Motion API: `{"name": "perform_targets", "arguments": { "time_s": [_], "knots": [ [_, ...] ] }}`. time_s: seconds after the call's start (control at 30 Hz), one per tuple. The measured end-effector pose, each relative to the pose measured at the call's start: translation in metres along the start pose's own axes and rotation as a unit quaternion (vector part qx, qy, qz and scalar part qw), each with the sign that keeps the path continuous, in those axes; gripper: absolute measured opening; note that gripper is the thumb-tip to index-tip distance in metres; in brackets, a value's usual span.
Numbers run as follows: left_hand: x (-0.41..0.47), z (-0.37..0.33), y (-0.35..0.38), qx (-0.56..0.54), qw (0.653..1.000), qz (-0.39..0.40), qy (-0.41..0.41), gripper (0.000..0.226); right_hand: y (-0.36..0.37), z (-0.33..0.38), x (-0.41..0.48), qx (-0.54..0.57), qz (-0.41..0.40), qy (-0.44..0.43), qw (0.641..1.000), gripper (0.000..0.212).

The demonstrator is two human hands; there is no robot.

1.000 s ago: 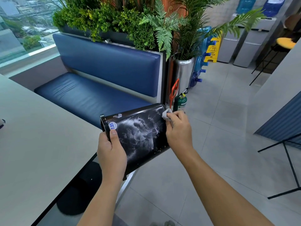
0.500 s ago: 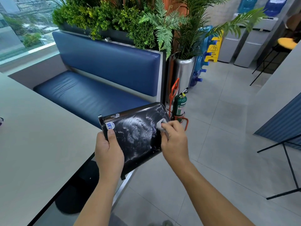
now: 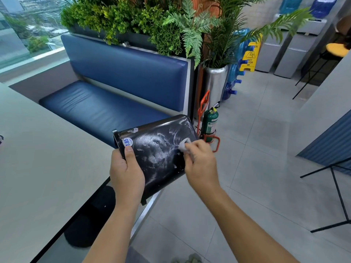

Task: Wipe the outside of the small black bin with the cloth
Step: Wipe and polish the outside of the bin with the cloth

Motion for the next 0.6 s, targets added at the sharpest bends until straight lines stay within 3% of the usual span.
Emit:
{"name": "perform_targets", "arguments": {
  "time_s": [0.1, 0.3, 0.47, 0.53, 0.6],
  "knots": [
    [0.002, -0.001, 0.001, 0.008, 1.000, 0.000, -0.003, 0.034, 0.005, 0.005, 0.006, 0.007, 0.012, -0.009, 1.000, 0.018],
    [-0.001, -0.006, 0.002, 0.013, 1.000, 0.014, 0.010, 0.034, 0.000, 0.006, 0.051, 0.003, -0.058, 0.049, 0.997, 0.012],
    [0.004, -0.005, -0.002, 0.024, 1.000, -0.005, 0.015, 0.037, 0.010, 0.035, -0.007, 0.023, 0.020, -0.047, 0.998, 0.016],
    [0.007, -0.004, -0.006, 0.022, 1.000, -0.011, 0.014, 0.037, 0.004, 0.024, -0.018, 0.021, 0.043, -0.047, 0.998, 0.019],
    [0.007, -0.002, -0.009, 0.024, 0.999, -0.010, 0.023, 0.037, 0.001, 0.006, -0.003, 0.008, 0.015, -0.012, 1.000, 0.019]
  ]
}}
Point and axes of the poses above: each hand's wrist, its own x-axis towards the middle knuckle, its own y-axis out of the palm, z = x × y, the point moved 2 cm from there along x, towards the middle knuckle, and after that the axes turned 5 degrees about y, right-handed, at the moved point
